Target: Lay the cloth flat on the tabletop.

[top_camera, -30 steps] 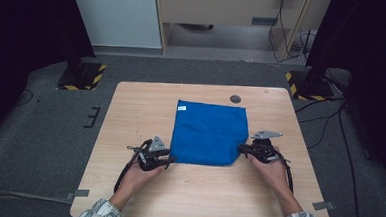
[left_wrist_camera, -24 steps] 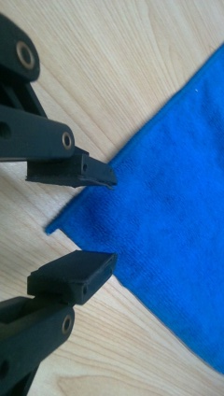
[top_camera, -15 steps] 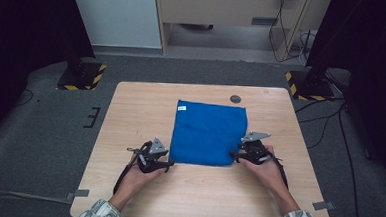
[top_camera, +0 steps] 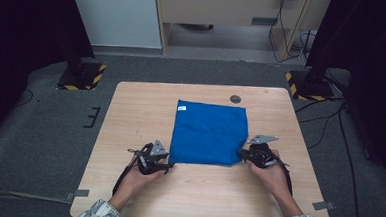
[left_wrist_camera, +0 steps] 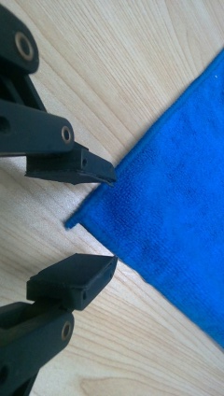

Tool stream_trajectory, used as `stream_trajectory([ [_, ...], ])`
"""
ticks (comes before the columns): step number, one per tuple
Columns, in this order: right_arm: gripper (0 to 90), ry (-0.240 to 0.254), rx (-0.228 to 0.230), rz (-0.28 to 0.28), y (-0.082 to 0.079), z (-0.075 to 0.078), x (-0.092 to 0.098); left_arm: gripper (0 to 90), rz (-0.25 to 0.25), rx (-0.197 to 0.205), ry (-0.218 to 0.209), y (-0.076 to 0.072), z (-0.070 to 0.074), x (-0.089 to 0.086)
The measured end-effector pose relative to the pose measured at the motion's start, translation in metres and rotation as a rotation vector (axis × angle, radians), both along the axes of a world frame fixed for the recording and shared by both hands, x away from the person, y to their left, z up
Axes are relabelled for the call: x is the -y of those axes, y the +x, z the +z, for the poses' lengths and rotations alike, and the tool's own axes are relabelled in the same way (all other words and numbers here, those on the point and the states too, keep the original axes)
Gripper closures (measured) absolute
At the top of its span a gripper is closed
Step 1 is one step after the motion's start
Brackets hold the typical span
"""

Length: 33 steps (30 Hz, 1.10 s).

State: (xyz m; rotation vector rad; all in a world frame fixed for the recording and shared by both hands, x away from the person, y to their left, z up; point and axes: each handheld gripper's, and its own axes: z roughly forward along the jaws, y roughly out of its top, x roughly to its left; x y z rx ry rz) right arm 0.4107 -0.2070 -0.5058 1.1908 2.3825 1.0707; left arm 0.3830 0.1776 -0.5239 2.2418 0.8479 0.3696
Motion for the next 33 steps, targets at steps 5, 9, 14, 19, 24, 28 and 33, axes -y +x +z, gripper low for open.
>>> stream_trajectory([
  [5,85.5,0.029,-0.023,-0.034,-0.009,0.004,0.012,56.1,-0.002,-0.005,0.0,0.002,-0.002,0.002],
  [9,85.6,0.02,-0.025,-0.035,-0.008,0.002,0.012,62.1,-0.009,-0.003,0.005,0.002,-0.001,0.005],
  [14,85.8,0.023,-0.026,-0.032,-0.007,0.001,0.012,73.4,-0.025,-0.004,0.008,0.003,-0.001,0.01],
  [19,86.3,0.027,-0.032,-0.032,-0.007,0.001,0.014,84.4,-0.021,0.001,0.016,0.005,-0.001,0.01],
  [24,86.6,0.031,-0.035,-0.031,-0.006,-0.001,0.013,89.4,-0.018,0.007,0.027,0.005,0.0,0.011],
  [28,86.6,0.033,-0.044,-0.033,-0.007,-0.001,0.014,89.6,-0.025,0.003,0.029,0.004,0.001,0.012],
  [33,86.6,0.036,-0.047,-0.039,-0.01,0.0,0.018,89.7,-0.038,0.007,0.007,-0.002,0.009,0.011],
])
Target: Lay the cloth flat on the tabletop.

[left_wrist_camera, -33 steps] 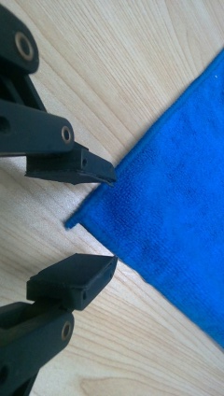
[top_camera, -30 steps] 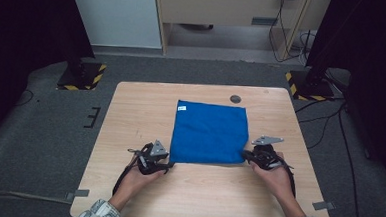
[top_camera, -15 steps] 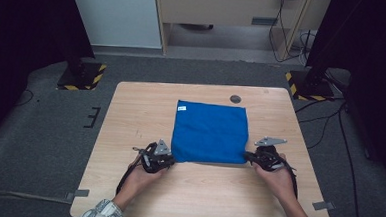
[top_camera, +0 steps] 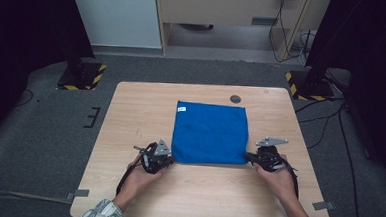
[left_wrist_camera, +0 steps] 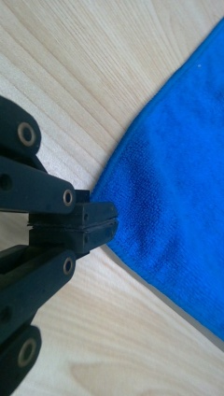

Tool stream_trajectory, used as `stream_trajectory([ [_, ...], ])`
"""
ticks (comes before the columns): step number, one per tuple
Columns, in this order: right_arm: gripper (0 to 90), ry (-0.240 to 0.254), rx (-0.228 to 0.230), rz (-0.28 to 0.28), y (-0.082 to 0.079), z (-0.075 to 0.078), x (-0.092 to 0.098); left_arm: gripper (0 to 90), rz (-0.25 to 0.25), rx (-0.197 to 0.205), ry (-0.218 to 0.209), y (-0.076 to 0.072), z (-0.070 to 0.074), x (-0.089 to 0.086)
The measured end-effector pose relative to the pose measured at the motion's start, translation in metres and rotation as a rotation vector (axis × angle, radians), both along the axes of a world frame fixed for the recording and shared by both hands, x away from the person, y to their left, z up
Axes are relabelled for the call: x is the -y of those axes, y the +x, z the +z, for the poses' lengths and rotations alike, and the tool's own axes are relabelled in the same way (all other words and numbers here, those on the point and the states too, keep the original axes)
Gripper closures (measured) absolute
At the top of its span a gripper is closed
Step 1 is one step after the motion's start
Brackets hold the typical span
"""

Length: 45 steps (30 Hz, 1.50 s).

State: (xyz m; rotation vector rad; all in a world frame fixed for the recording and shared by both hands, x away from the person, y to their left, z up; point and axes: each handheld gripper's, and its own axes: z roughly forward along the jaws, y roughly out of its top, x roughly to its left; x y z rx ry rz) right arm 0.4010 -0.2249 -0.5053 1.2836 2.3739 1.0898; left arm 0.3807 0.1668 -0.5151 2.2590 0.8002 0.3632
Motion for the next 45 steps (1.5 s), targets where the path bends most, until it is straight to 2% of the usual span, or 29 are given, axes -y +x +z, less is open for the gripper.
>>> stream_trajectory([
  [3,86.6,-0.004,-0.004,-0.006,-0.006,0.0,0.003,89.7,-0.011,-0.001,-0.013,-0.003,0.003,0.002],
  [11,86.5,-0.003,-0.024,-0.015,-0.025,0.002,0.015,89.7,-0.07,-0.014,-0.006,-0.019,0.008,0.004],
  [16,86.3,-0.002,-0.037,-0.002,-0.035,0.003,0.017,89.7,-0.086,-0.021,-0.005,-0.025,0.011,0.005],
  [22,85.8,0.016,-0.036,0.011,-0.046,0.005,0.02,89.7,-0.113,-0.02,0.017,-0.035,0.012,0.007],
  [26,85.6,0.0,-0.045,0.015,-0.05,0.003,0.02,89.7,-0.118,-0.019,0.016,-0.04,0.014,0.008],
  [31,84.6,-0.006,-0.058,0.021,-0.053,0.002,0.02,89.7,-0.115,-0.036,0.01,-0.043,0.013,0.006],
  [36,83.3,0.011,-0.06,0.012,-0.056,0.003,0.022,89.6,-0.116,-0.045,0.008,-0.046,0.013,0.007],
  [38,78.6,0.007,-0.069,0.011,-0.058,0.002,0.023,89.0,-0.112,-0.044,0.006,-0.046,0.012,0.006],
  [39,71.8,0.002,-0.062,0.01,-0.059,0.002,0.023,85.5,-0.095,-0.038,-0.002,-0.046,0.012,0.005],
  [40,61.7,0.001,-0.055,-0.004,-0.059,0.002,0.023,75.6,-0.078,-0.03,-0.014,-0.046,0.011,0.004],
  [43,45.3,0.004,-0.034,-0.016,-0.061,0.004,0.026,50.7,-0.052,-0.004,-0.066,-0.046,0.013,-0.001],
  [45,35.1,0.004,0.009,-0.031,-0.061,0.005,0.026,40.8,-0.036,0.01,-0.101,-0.044,0.015,-0.005],
])
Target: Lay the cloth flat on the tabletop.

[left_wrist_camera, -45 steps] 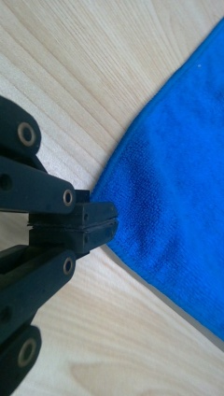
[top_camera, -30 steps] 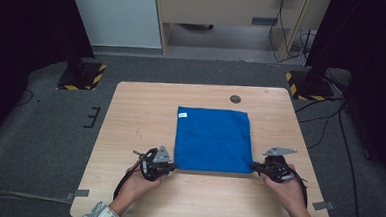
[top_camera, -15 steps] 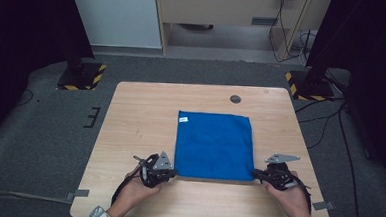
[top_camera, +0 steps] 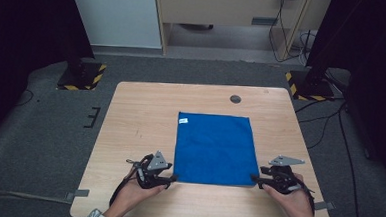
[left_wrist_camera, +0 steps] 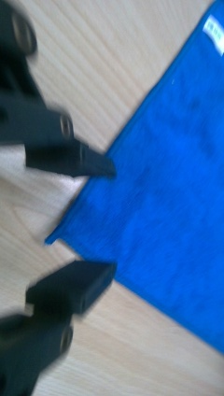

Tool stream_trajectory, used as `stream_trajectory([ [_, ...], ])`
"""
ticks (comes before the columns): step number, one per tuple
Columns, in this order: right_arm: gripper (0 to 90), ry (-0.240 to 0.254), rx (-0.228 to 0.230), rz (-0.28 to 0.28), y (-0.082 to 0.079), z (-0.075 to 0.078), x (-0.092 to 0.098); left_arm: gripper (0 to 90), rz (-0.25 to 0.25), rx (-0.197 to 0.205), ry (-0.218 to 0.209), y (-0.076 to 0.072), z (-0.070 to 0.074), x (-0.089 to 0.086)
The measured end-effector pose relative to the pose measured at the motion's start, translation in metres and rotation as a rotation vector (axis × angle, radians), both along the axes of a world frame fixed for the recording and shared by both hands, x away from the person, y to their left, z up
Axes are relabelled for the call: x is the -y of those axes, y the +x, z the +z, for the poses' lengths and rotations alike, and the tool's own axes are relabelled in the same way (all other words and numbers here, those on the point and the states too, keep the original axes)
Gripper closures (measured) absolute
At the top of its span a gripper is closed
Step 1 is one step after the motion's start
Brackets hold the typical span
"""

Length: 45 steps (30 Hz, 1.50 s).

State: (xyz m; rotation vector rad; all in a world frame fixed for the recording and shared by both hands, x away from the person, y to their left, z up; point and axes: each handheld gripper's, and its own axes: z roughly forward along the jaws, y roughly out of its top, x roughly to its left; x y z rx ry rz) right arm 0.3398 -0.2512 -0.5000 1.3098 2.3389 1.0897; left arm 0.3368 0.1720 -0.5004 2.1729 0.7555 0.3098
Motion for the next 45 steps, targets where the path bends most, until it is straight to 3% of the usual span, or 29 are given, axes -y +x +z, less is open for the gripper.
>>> stream_trajectory([
  [4,23.0,0.003,0.052,-0.013,0.001,0.0,-0.003,28.2,0.016,0.0,-0.008,0.005,-0.002,-0.003],
  [8,15.8,0.005,0.08,-0.002,0.005,-0.001,-0.006,22.5,0.021,-0.013,0.004,0.011,-0.006,-0.003],
  [15,12.8,0.018,0.097,0.009,0.013,-0.002,-0.013,14.3,0.048,-0.001,-0.004,0.018,-0.007,-0.007],
  [20,9.4,-0.003,0.102,0.046,0.019,-0.004,-0.02,9.3,0.049,0.016,-0.02,0.027,-0.005,-0.008],
  [27,9.5,0.006,0.1,0.063,0.028,-0.002,-0.025,7.3,0.047,0.011,-0.033,0.042,-0.001,-0.004],
  [34,12.1,-0.02,0.102,0.077,0.034,-0.001,-0.035,7.1,0.026,0.003,-0.019,0.052,0.001,0.002],
  [45,11.6,-0.024,0.159,0.123,0.034,0.003,-0.041,6.9,0.028,0.013,-0.022,0.071,0.015,0.007],
])
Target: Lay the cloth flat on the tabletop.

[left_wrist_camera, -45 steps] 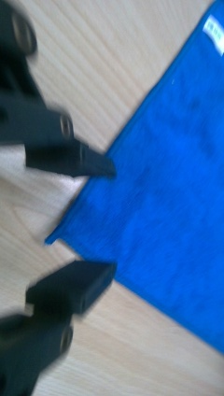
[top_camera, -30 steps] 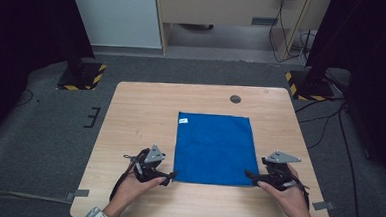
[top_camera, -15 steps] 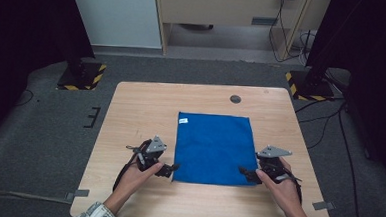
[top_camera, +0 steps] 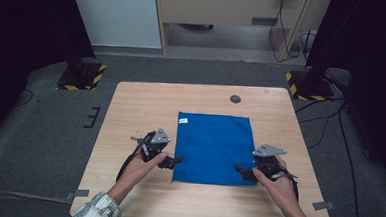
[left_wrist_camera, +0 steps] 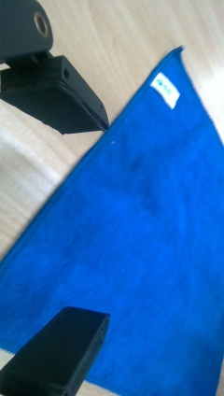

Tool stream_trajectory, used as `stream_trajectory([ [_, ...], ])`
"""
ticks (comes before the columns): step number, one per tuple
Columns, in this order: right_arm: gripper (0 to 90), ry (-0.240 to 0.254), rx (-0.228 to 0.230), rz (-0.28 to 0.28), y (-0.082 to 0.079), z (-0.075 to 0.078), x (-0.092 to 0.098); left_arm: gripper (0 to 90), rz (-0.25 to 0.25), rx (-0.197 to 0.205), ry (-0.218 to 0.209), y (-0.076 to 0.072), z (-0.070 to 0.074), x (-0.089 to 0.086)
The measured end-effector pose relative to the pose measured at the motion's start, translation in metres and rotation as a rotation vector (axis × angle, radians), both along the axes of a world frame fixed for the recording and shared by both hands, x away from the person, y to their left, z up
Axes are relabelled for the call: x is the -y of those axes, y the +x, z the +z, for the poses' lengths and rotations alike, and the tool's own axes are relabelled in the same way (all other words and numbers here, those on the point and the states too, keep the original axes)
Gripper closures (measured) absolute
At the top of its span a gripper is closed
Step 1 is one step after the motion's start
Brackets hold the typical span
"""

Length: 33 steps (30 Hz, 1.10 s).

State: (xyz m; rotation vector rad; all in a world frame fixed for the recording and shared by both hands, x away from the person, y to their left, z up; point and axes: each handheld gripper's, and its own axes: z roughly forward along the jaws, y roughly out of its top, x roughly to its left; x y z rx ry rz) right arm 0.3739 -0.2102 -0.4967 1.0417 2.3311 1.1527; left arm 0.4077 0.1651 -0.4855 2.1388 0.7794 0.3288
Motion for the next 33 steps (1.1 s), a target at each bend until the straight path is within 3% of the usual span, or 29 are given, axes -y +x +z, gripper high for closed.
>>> stream_trajectory([
  [4,11.4,-0.007,-0.009,0.007,0.002,0.0,-0.003,6.9,0.005,-0.001,-0.026,0.006,0.003,0.003],
  [13,11.8,0.007,-0.016,0.014,0.005,0.001,-0.009,6.9,-0.006,0.014,-0.04,0.016,0.014,0.013],
  [20,11.3,0.015,-0.022,0.023,0.008,0.003,-0.017,6.8,-0.003,0.0,-0.016,0.036,0.029,0.016],
  [23,11.2,0.024,-0.014,0.048,0.009,0.005,-0.025,6.7,-0.001,0.01,-0.003,0.046,0.037,0.018],
  [29,10.9,0.014,-0.014,0.097,0.009,0.005,-0.047,6.8,0.025,0.017,-0.042,0.06,0.047,0.021],
  [33,11.5,0.004,-0.023,0.127,0.008,0.004,-0.062,6.8,0.025,0.013,-0.027,0.067,0.048,0.021],
])
